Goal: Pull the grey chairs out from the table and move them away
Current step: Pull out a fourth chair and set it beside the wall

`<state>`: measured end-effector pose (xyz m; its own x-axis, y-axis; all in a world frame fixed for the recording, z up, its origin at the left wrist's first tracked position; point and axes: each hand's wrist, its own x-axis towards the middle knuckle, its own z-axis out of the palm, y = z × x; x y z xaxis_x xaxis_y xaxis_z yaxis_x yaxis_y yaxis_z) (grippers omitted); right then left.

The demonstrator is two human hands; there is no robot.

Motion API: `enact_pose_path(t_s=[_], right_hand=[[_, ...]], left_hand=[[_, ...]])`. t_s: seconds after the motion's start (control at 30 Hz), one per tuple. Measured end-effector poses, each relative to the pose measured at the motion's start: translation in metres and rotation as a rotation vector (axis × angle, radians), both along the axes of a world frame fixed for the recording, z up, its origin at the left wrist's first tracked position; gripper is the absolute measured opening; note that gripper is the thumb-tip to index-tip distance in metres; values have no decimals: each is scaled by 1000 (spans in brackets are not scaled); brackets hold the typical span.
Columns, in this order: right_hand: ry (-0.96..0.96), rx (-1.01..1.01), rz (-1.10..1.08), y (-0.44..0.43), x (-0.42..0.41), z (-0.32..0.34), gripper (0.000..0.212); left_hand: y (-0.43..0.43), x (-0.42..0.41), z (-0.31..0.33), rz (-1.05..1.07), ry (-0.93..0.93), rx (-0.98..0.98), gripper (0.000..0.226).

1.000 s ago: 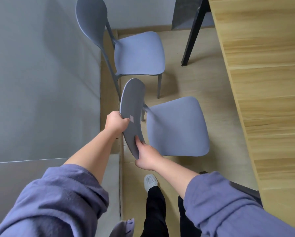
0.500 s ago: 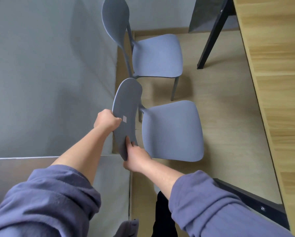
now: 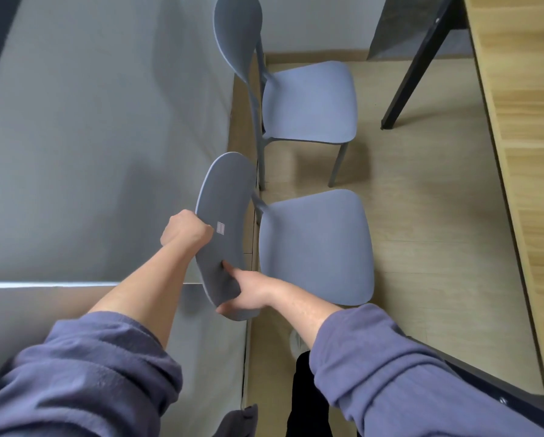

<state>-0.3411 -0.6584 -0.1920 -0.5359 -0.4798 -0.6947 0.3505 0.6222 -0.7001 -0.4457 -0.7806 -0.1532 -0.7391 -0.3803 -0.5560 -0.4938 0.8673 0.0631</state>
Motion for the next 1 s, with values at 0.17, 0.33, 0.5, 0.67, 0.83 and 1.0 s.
enact_pose_path(t_s=[0.17, 0.33, 0.5, 0.67, 0.83, 1.0], right_hand=[[-22, -51, -104, -5, -6, -4, 90], [-3, -53, -102, -19, -3, -9, 90], [-12, -52, -128, -19, -11, -13, 91], [8, -86, -142, -26, -18, -5, 88], [2, -86, -126, -28, -19, -2, 88], [19, -63, -78, -35, -16, -4, 89]], left_hand=[[-6, -3, 2, -9, -29, -36, 20], [-16, -2, -3, -14, -48, -89, 18], [-11, -7, -8, -46, -26, -138, 26], [-15, -14, -8, -58, -5, -183, 25], [-19, -11, -9, -83, -17, -204, 25], [-22, -13, -10, -94, -37, -219, 19]])
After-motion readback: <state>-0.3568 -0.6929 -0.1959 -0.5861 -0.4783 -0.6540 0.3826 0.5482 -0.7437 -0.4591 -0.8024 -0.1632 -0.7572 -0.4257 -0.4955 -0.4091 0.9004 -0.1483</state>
